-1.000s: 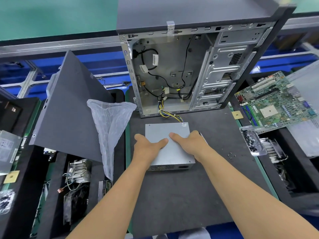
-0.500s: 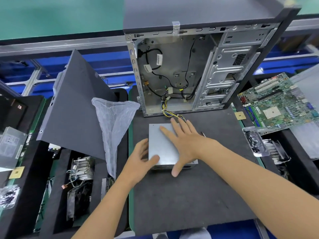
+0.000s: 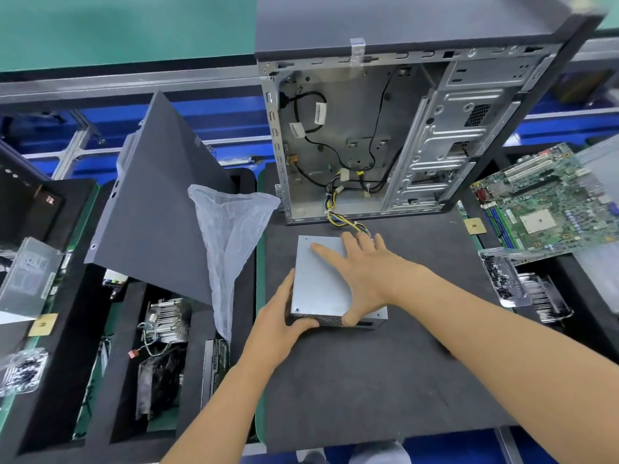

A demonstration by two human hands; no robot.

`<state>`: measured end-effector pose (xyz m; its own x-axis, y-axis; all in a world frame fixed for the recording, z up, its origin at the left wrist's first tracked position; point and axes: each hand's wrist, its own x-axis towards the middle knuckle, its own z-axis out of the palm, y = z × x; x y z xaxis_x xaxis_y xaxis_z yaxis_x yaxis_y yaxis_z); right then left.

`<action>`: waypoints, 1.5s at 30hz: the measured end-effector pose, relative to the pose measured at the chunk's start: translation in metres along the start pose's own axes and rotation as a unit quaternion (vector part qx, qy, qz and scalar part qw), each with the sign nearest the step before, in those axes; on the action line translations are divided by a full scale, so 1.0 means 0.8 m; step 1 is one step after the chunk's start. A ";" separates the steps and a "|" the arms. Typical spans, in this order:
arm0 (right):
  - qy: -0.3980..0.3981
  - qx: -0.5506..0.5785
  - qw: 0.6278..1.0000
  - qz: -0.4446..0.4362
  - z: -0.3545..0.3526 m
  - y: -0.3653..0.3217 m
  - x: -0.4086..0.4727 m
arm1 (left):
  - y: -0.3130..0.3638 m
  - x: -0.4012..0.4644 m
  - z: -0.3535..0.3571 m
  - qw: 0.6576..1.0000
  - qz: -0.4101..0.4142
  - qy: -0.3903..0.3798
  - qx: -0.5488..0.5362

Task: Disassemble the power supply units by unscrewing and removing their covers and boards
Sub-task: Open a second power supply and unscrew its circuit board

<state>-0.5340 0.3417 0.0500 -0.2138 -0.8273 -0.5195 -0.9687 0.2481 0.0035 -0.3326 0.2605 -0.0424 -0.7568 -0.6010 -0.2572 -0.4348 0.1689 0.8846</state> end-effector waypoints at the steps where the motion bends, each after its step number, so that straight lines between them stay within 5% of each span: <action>1: -0.003 -0.002 1.000 0.001 -0.001 -0.001 0.001 | -0.001 -0.001 0.001 1.000 -0.001 0.005 0.003; 7: 0.007 -0.014 1.000 0.023 0.003 -0.005 0.003 | -0.007 0.002 0.000 0.999 0.006 0.026 0.023; 14: 0.050 0.060 0.981 0.178 0.015 -0.039 0.004 | 0.007 -0.006 0.016 0.965 -0.058 0.252 -0.052; 20: 0.082 0.192 0.942 0.263 0.004 -0.027 0.015 | 0.035 -0.029 0.054 0.960 -0.136 0.174 -0.170; 24: 0.069 0.315 0.919 0.225 0.001 0.027 0.023 | 0.061 -0.018 0.062 0.949 -0.147 0.168 -0.221; 31: 0.062 0.368 0.908 0.191 -0.019 0.041 0.036 | 0.093 0.003 0.077 0.845 -0.264 0.293 -0.360; 34: 0.033 0.343 0.918 0.197 -0.024 0.042 0.042 | 0.096 0.006 0.079 0.844 -0.278 0.314 -0.334; 40: 0.045 0.331 0.930 0.152 -0.024 0.046 0.031 | 0.080 -0.002 0.064 0.910 -0.229 0.274 -0.212; 42: 0.182 0.345 0.903 0.179 -0.004 0.041 0.020 | 0.070 0.007 0.039 0.921 -0.188 0.307 -0.148; 45: 0.367 0.431 0.747 0.350 0.039 0.016 -0.011 | 0.068 0.037 -0.002 0.954 -0.126 0.251 -0.107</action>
<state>-0.5403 0.3682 0.0280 -0.9471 -0.3185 -0.0388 -0.2150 0.7197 -0.6601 -0.3777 0.2505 -0.0016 -0.2887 -0.9087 -0.3016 -0.4215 -0.1622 0.8922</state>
